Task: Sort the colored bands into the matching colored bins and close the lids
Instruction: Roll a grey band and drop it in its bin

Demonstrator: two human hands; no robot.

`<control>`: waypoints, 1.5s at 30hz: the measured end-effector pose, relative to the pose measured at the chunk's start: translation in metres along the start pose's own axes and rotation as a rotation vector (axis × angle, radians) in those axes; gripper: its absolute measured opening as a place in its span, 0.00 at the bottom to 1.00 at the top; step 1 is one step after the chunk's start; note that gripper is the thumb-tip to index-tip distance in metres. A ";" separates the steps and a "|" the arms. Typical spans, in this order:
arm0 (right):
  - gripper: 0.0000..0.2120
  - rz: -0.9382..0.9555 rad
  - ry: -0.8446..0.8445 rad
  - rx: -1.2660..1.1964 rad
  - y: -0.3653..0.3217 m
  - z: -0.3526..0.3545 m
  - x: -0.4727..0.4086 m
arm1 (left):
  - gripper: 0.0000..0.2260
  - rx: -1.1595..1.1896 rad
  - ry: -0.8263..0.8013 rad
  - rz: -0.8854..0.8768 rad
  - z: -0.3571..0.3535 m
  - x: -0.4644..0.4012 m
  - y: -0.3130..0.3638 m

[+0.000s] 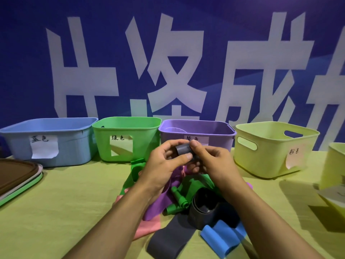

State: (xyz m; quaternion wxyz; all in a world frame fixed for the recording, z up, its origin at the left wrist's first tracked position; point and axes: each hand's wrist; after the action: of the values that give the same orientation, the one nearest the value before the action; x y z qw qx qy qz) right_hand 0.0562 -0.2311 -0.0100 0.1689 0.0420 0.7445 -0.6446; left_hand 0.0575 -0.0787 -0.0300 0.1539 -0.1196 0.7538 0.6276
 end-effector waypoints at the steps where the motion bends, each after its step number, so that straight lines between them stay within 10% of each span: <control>1: 0.19 0.005 -0.006 -0.009 0.000 0.000 0.000 | 0.19 0.017 -0.004 0.005 0.000 0.000 0.000; 45: 0.16 -0.119 -0.046 -0.482 0.004 -0.007 0.000 | 0.17 0.195 0.064 0.025 -0.006 0.001 0.004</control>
State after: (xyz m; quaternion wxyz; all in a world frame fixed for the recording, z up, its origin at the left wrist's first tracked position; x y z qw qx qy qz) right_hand 0.0562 -0.2238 -0.0132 0.1525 -0.0582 0.8739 -0.4579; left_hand 0.0549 -0.0842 -0.0254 0.1331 -0.1146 0.8171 0.5491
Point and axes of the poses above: each hand's wrist, its own x-axis away from the middle knuckle, its own z-axis out of the back of the hand, y = z × x, and after that the axes turned 2 degrees about -x, right-handed
